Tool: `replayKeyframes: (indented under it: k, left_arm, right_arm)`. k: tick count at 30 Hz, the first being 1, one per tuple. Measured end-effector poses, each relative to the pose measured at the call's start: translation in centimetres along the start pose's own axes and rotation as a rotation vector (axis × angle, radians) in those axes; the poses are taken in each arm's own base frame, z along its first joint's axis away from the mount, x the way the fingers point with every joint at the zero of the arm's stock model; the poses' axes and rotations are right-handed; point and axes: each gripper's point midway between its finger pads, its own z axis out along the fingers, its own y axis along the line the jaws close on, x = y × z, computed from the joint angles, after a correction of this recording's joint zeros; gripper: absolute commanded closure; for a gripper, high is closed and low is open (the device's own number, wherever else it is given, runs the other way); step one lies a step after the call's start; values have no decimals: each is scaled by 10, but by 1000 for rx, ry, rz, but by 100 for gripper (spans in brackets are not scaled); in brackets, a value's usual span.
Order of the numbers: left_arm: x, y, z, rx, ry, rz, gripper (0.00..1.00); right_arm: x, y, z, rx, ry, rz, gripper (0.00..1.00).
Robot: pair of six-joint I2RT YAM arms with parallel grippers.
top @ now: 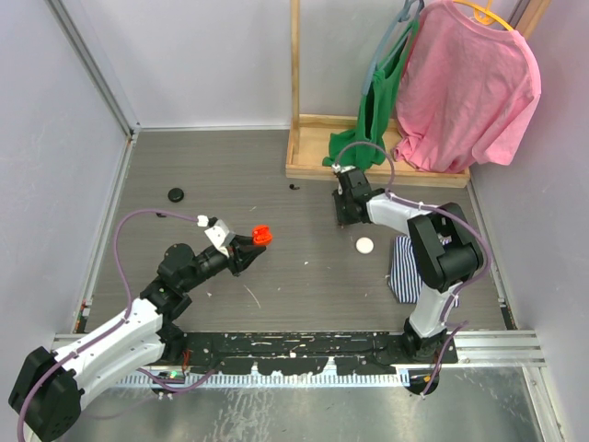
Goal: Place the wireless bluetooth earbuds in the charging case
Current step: Pick up the earbud from the center of the board.
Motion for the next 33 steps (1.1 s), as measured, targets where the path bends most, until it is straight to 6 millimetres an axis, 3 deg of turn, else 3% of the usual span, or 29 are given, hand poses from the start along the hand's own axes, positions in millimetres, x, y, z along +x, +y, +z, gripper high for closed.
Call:
replayKeyframes:
  k: [10,15,23,33]
  left_arm:
    - [2,0,-1,-2,10,1,99]
    - [2,1,-1,-5,9,1,99]
    - [2,1,-1,-6,9,1,99]
    - [0,0,-2,-5,4,3,99]
  right_arm:
    - [42,60,-27,-80,117,-219,83]
    - [68,84,-42,-138,190,-295,74]
    - [87,86,-56,-171,261,-316,56]
    - [80,81,-63,-212,255,-342,62]
